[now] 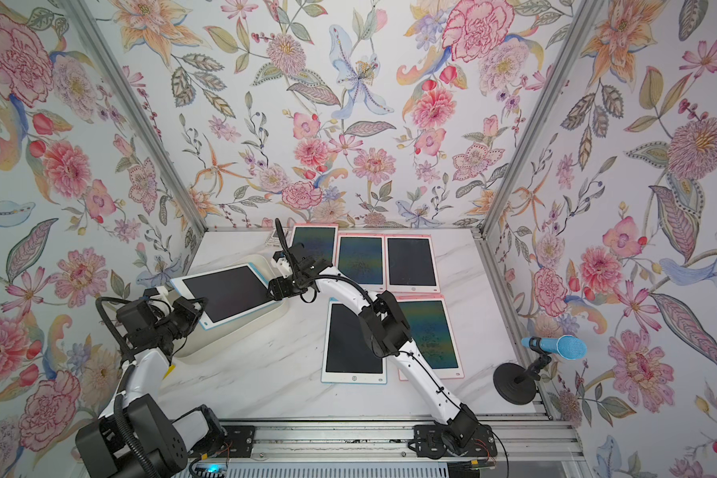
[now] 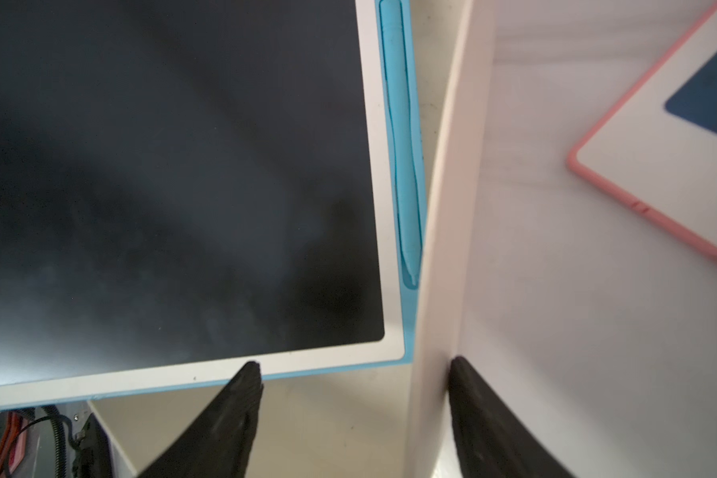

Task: Take out the writing tablet from the storage box
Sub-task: Pick up the writing tablet from the storage box, then adjust the storage box at the center of the board.

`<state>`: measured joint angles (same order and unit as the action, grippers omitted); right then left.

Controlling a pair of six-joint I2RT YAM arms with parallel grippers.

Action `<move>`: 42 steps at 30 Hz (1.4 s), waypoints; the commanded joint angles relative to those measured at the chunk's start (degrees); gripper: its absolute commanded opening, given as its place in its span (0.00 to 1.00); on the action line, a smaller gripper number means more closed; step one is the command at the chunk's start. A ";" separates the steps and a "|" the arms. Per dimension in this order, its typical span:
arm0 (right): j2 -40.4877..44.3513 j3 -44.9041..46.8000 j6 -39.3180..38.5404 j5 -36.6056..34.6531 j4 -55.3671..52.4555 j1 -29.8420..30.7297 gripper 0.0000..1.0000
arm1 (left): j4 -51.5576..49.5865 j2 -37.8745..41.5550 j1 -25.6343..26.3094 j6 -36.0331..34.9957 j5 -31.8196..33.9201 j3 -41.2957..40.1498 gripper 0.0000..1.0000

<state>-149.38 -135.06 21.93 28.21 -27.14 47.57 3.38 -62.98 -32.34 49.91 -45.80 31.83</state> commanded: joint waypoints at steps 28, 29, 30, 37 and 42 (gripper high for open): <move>11.66 8.31 2.15 0.03 12.83 -5.45 0.76 | 4.39 9.73 -6.27 6.31 -2.35 7.07 0.00; 13.04 9.81 2.33 0.07 12.85 -5.68 0.75 | 4.53 10.29 -6.25 7.16 -2.35 7.42 0.00; 14.82 12.02 2.24 0.31 13.22 -5.76 0.75 | 5.00 10.93 -6.25 8.35 -2.45 7.54 0.00; 28.81 33.90 9.60 4.17 22.70 -7.43 0.70 | 13.25 16.49 -0.46 19.47 0.12 2.80 0.00; 38.35 50.97 16.31 7.48 34.20 -7.64 0.69 | 18.94 19.15 14.50 24.76 10.25 -1.86 0.00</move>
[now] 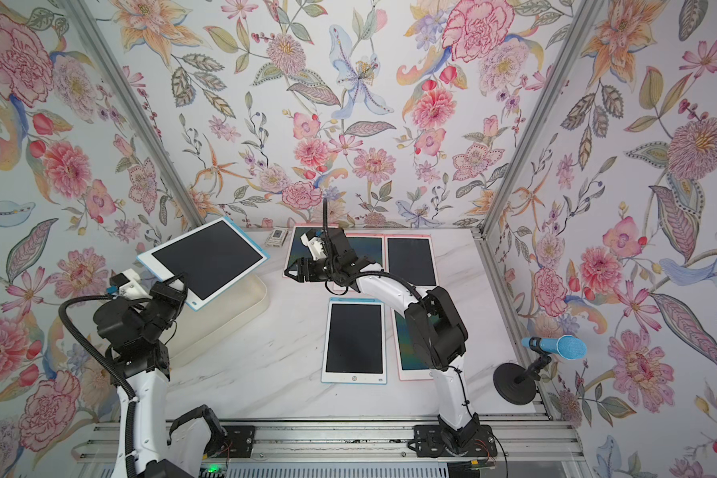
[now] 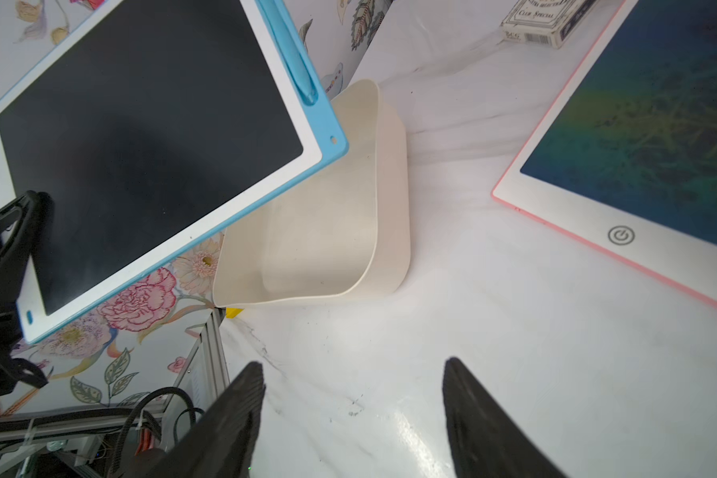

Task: Take out the writing tablet from the storage box
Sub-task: Adjust the storage box at the center of the board.

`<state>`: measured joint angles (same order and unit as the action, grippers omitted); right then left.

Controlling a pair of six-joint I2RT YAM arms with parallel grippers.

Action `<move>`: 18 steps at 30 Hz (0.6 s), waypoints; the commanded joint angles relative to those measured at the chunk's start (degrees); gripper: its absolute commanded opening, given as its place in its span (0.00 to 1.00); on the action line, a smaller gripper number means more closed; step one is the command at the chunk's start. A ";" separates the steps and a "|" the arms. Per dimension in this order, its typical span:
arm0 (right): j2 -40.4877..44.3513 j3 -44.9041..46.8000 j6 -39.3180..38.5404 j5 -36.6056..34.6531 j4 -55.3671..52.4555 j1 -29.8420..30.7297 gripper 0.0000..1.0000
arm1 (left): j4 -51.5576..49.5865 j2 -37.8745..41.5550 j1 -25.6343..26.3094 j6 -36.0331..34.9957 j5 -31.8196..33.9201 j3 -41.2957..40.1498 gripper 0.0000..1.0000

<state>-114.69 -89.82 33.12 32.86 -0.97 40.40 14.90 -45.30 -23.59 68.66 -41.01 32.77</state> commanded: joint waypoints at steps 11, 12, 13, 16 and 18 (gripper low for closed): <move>14.21 28.77 20.68 0.67 30.09 -2.78 0.68 | 15.07 4.10 28.32 10.70 27.07 -12.42 0.00; 13.95 29.03 21.15 0.36 30.30 -2.77 0.67 | 16.51 3.29 29.49 10.99 27.58 -13.04 0.00; 13.72 29.53 21.66 -0.49 30.90 -2.47 0.66 | 17.55 2.19 30.51 11.29 27.78 -13.26 0.00; 12.47 30.32 23.89 -1.69 34.02 -1.90 0.66 | 21.41 -0.32 32.49 12.17 27.79 -14.27 0.00; 11.55 30.54 25.94 -2.93 35.39 -1.42 0.65 | 22.30 -0.84 32.74 12.36 27.83 -14.54 0.00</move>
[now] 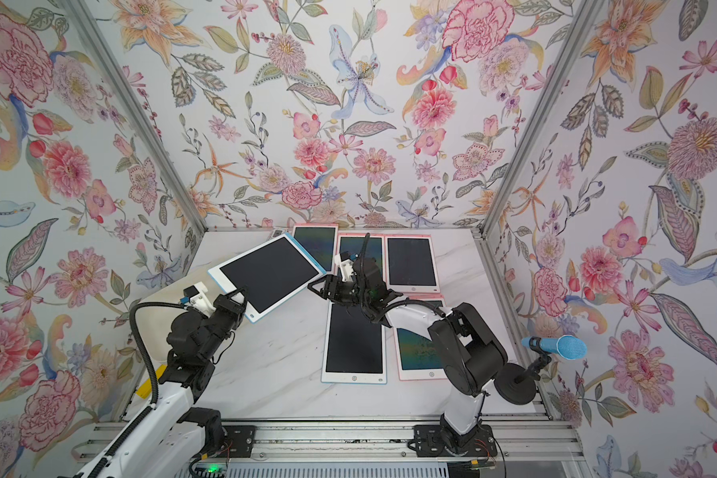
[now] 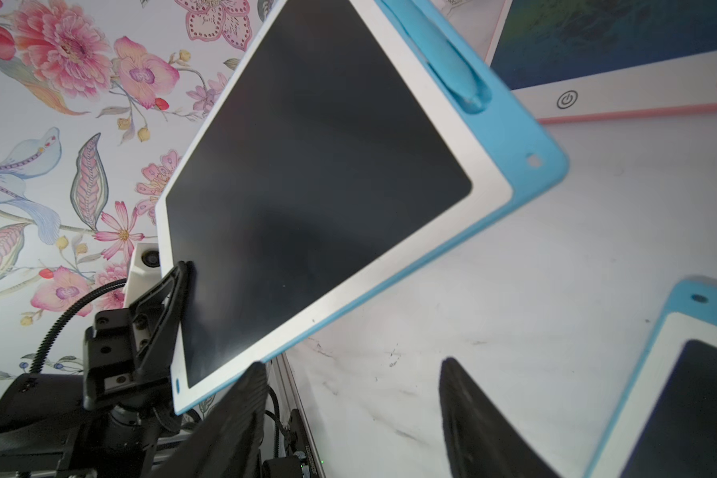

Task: Take out the writing tablet from the storage box
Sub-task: Adjust the storage box at the center of the board, then place the writing tablet at the center of the board.

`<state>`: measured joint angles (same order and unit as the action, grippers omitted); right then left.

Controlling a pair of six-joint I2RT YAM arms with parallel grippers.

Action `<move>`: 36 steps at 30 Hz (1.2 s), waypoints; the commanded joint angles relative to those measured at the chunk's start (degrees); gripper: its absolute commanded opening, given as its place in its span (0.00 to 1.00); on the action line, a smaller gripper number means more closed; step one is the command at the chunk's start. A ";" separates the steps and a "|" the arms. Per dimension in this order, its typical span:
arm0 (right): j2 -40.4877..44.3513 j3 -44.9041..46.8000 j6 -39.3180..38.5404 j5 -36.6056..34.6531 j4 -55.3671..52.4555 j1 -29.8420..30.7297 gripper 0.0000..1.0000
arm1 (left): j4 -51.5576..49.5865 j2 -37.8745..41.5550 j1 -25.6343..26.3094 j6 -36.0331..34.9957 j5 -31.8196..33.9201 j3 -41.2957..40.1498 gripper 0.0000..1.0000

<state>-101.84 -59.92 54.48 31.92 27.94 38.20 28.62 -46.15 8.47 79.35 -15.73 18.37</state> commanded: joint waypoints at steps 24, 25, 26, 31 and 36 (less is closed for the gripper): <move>-7.55 1.21 17.31 -5.45 26.60 4.71 0.56 | 14.90 -2.34 0.75 4.27 0.86 -3.74 0.00; -8.13 0.27 17.41 -4.90 26.00 4.82 0.56 | 15.52 -2.64 0.76 4.48 0.62 -3.91 0.00; -8.92 -0.62 17.94 -4.47 25.80 4.88 0.55 | 16.43 -2.99 0.79 4.87 0.60 -4.19 0.00; -14.33 -2.73 24.34 -3.11 34.02 5.06 0.50 | 19.11 -4.47 1.26 6.29 0.21 -4.94 0.00; -13.99 -2.52 22.57 -4.10 33.79 5.43 0.40 | 19.18 -4.63 1.27 6.10 0.22 -5.19 0.00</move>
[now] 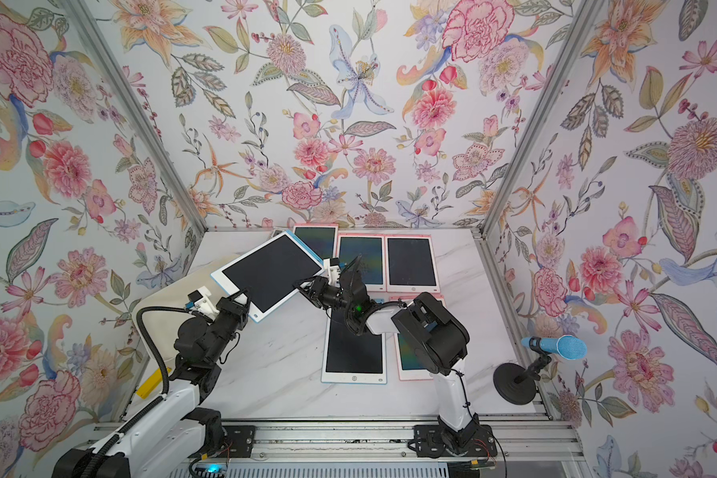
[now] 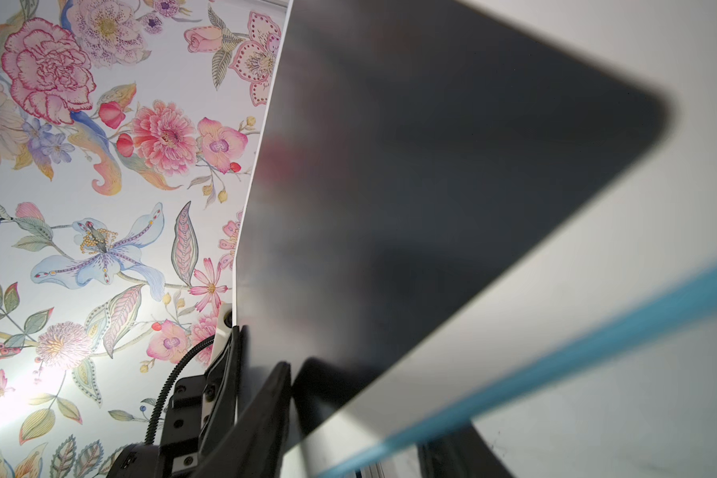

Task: Take out the writing tablet from the storage box
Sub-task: Place the writing tablet at the center of the board.

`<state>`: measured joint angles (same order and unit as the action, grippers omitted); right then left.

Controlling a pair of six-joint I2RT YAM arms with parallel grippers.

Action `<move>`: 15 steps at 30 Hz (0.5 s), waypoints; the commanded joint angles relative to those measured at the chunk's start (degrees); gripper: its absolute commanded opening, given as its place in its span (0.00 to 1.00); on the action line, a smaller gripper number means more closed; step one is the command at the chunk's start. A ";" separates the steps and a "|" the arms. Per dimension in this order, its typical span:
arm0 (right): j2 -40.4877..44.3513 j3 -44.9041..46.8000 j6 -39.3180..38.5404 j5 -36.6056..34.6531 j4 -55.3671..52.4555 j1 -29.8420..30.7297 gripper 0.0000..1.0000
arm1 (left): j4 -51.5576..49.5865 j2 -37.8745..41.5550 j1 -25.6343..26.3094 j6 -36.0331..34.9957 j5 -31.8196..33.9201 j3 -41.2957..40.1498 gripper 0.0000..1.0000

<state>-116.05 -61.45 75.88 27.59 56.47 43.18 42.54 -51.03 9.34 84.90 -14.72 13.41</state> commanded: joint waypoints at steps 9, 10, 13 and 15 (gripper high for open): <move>-2.80 -5.04 1.74 1.24 6.53 -0.03 0.23 | 4.04 -0.34 0.46 -0.25 -2.12 -1.62 0.00; -3.22 -5.49 1.73 1.44 6.81 0.06 0.23 | 4.13 -1.00 0.50 -0.14 -2.76 -1.63 0.00; -4.67 -7.20 1.65 2.32 8.46 0.07 0.19 | 5.89 -1.95 0.83 0.97 -4.10 -2.52 0.00; -5.25 -8.05 1.58 2.63 8.60 0.14 0.15 | 7.89 -2.36 0.90 2.31 -5.00 -3.49 0.00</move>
<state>-120.25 -66.85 78.02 28.75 60.84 42.81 46.15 -53.04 9.32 86.98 -13.26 11.25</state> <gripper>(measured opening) 0.160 0.075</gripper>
